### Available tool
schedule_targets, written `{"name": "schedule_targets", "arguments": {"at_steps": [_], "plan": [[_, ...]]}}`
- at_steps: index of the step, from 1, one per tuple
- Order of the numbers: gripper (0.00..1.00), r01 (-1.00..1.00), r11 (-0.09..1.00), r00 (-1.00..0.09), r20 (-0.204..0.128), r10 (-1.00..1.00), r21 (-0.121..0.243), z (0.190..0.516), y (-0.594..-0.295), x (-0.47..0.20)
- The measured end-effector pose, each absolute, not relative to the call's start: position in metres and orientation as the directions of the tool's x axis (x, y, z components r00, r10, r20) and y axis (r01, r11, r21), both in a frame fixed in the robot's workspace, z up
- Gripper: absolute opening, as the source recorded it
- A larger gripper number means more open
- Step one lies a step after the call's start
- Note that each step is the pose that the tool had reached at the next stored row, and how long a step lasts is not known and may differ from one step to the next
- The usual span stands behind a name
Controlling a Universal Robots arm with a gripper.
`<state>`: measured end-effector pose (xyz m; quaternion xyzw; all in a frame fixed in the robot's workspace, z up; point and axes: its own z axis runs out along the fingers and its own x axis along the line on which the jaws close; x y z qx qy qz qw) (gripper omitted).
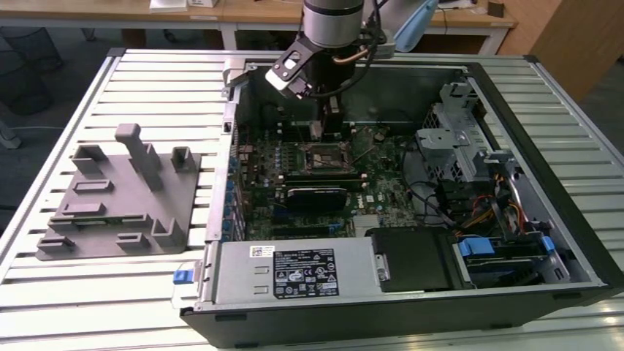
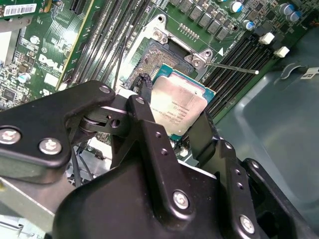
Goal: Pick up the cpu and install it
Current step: 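Place the cpu into insertion slot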
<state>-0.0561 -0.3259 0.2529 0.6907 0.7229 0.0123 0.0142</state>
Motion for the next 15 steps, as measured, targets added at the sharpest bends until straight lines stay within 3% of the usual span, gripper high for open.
{"name": "schedule_targets", "arguments": {"at_steps": [15], "plan": [[0.54, 0.998, 0.045, -0.045, -0.004, 0.999, 0.037, 0.2451, -0.3259, -0.0550]]}}
